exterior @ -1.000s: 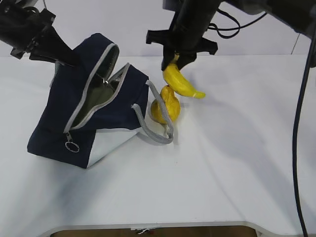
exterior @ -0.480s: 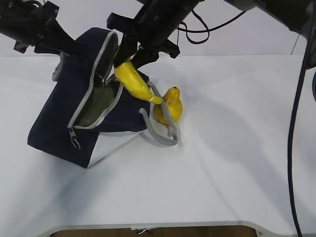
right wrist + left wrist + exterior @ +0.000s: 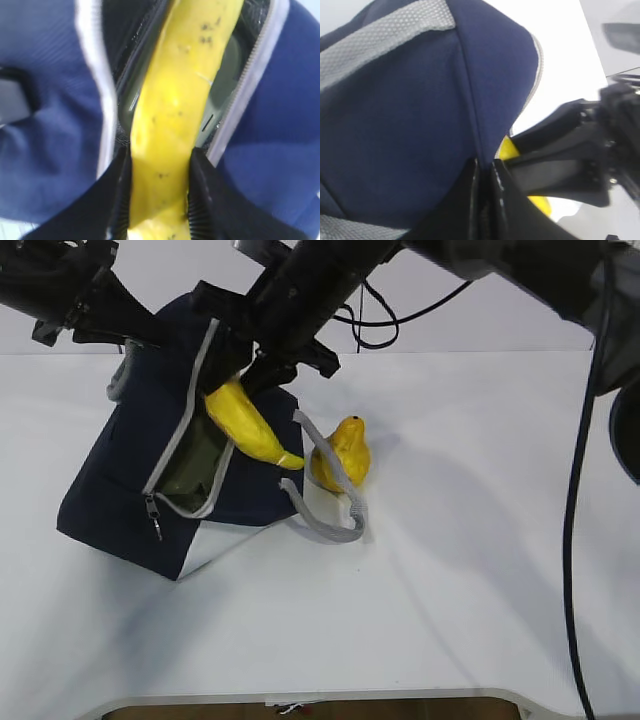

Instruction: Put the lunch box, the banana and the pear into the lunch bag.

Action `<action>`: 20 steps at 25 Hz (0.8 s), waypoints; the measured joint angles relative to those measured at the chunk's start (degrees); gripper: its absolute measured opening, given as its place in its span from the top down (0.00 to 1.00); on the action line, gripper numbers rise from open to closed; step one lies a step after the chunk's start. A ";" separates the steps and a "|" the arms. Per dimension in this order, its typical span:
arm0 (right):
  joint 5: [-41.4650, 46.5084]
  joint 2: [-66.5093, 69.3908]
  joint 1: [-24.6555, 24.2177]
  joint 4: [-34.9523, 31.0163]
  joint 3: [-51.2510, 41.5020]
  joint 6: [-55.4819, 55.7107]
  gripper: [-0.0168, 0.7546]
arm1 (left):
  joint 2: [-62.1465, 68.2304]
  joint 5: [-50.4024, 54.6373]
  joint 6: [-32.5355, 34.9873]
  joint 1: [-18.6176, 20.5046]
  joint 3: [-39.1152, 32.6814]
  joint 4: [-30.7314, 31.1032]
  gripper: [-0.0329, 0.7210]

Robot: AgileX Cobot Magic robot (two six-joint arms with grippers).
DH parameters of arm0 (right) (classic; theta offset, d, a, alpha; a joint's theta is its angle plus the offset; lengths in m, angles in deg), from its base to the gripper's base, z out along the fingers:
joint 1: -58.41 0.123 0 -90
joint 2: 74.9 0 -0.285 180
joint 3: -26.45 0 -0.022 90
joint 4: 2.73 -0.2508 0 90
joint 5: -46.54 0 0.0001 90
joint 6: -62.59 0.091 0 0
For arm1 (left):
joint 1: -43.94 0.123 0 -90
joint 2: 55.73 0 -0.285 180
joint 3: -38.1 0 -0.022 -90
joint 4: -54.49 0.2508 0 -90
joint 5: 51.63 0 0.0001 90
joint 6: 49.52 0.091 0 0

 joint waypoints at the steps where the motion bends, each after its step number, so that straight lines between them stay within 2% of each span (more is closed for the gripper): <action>1: 0.00 0.26 0.00 0.00 0.00 0.12 0.69 | 0.00 0.28 0.00 0.00 0.00 -0.10 0.96; 4: 0.00 0.27 0.00 -0.11 -0.09 0.79 0.68 | 0.00 0.95 0.00 0.00 0.00 -0.23 0.96; 7: 0.00 0.27 0.00 -0.21 -0.09 1.17 0.62 | 0.00 1.32 0.00 0.00 0.00 -0.23 0.96; 13: 0.00 0.27 0.00 -1.14 -0.09 1.35 0.37 | 0.00 1.54 0.00 0.00 0.00 -0.32 0.96; 20: -0.11 0.27 0.00 -2.98 3.45 0.12 0.33 | 0.00 1.62 0.00 0.00 0.00 -0.53 0.96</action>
